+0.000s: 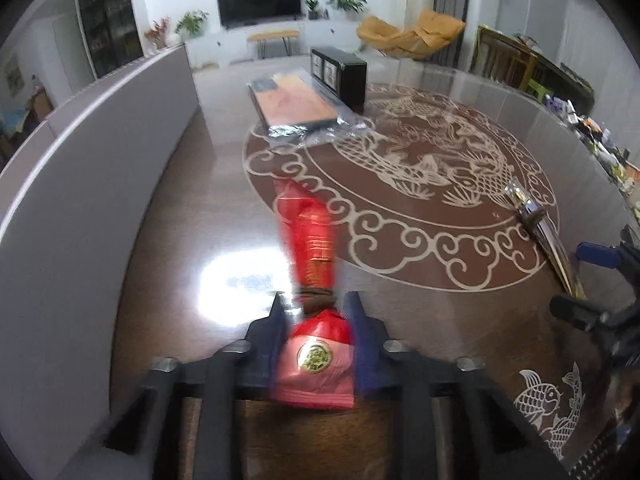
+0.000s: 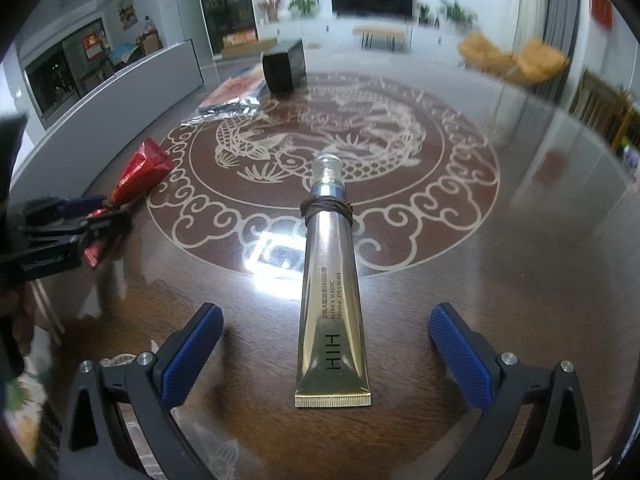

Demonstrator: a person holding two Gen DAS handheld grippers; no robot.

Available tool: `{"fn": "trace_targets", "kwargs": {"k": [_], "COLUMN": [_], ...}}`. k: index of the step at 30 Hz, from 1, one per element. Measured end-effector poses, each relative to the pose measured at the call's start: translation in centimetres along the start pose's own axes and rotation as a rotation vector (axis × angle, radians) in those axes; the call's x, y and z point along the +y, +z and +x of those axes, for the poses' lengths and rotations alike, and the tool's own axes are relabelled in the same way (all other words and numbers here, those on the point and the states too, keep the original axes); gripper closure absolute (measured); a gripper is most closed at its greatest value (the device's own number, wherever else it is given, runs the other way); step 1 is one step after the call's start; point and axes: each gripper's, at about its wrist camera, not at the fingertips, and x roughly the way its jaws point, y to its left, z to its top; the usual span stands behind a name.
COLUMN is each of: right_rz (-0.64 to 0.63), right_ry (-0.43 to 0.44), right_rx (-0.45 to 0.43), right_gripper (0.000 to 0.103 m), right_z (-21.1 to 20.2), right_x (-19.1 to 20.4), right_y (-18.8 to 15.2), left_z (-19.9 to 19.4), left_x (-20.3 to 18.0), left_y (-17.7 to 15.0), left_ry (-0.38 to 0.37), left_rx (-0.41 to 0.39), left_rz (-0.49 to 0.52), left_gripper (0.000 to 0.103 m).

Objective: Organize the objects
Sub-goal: 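Grasp the gold cream tube with the right tool while the left tool grasps the red snack bag, then carry the red snack bag and gold tube into the cardboard box and release both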

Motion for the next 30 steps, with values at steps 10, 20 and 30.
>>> {"fn": "trace_targets", "kwargs": {"k": [10, 20, 30], "right_rz": [-0.093, -0.089, -0.298], "right_ry": [0.036, 0.282, 0.581], "right_rx": [0.087, -0.092, -0.149], "right_gripper": [0.077, 0.076, 0.076], "right_z": [0.2, -8.6, -10.4], "right_x": [2.2, 9.0, 28.2], "right_y": [3.4, 6.4, 15.0], "left_z": [-4.8, -14.7, -18.0], "left_x": [0.2, 6.4, 20.8], "left_y": [-2.4, -2.2, -3.0], "left_ry": [-0.121, -0.112, 0.172], "left_rx": [-0.134, -0.311, -0.261], "left_rz": [-0.098, -0.257, -0.381], "left_gripper": [0.077, 0.077, 0.077]}}
